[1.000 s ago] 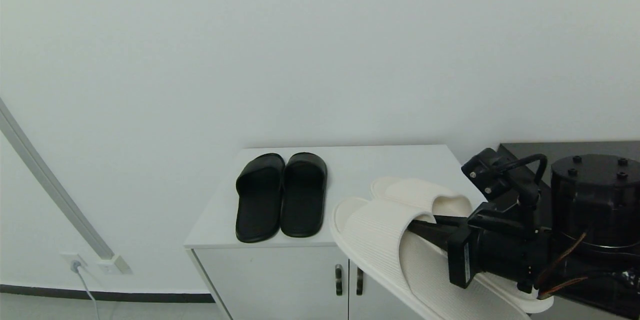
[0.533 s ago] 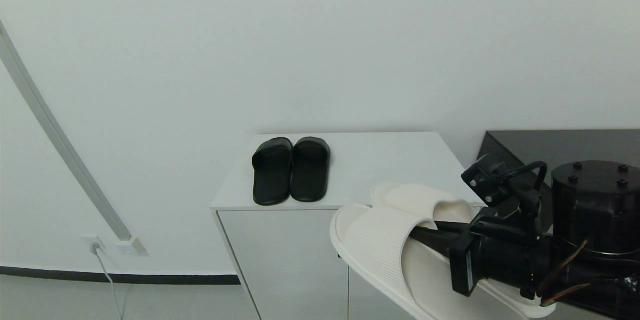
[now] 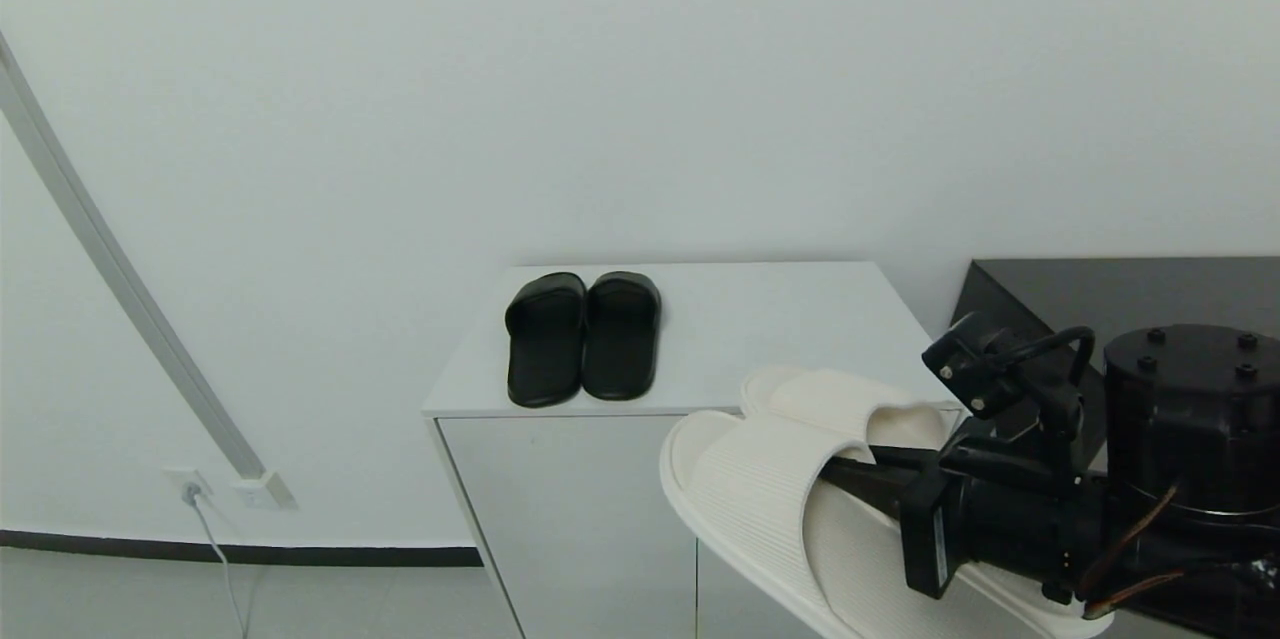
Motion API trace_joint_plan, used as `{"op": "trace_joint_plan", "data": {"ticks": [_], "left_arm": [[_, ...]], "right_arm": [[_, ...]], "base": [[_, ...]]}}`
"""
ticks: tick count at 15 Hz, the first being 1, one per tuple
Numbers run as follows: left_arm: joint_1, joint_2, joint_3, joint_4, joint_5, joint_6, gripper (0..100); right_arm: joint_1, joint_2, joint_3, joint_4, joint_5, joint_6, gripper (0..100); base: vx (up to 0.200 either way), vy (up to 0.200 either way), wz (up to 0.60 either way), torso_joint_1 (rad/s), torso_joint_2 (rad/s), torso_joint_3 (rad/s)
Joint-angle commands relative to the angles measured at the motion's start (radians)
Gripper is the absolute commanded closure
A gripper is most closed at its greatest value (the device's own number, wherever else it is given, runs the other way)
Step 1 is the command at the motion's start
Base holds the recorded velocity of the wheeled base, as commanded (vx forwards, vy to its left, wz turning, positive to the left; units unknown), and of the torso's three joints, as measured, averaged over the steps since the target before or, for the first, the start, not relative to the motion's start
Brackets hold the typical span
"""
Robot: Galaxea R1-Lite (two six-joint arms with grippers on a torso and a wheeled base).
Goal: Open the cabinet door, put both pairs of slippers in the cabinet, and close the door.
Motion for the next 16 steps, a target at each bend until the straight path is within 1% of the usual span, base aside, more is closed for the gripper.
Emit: {"op": "trace_joint_plan", "data": {"ticks": [1, 4, 7, 8, 16], "left_arm": [[0.000, 0.001, 0.000, 0.000, 0.000, -0.001, 100], [0.000, 0.001, 0.000, 0.000, 0.000, 0.001, 100], [0.000, 0.001, 0.000, 0.000, -0.001, -0.001, 100], [0.000, 0.001, -0.001, 0.002, -0.003, -0.001, 0], [0.000, 0.001, -0.001, 0.000, -0.001, -0.002, 0]], "right_arm": [[0.001, 0.002, -0.001, -0.002, 0.000, 0.000, 100], [0.001, -0.003, 0.010, -0.008, 0.000, -0.008, 100], [0.001, -0.008, 0.011, -0.008, 0.001, -0.014, 100], [0.001, -0.009, 0.011, -0.008, 0.001, -0.016, 100], [0.002, -0.009, 0.019, -0.010, 0.000, -0.026, 100]], "base": [[0.000, 0.000, 0.00, 0.000, 0.00, 0.000], [0.000, 0.000, 0.00, -0.030, 0.07, 0.038], [0.000, 0.000, 0.00, -0.162, 0.40, 0.217], [0.000, 0.000, 0.00, -0.217, 0.52, 0.286], [0.000, 0.000, 0.00, -0.217, 0.54, 0.319]]}}
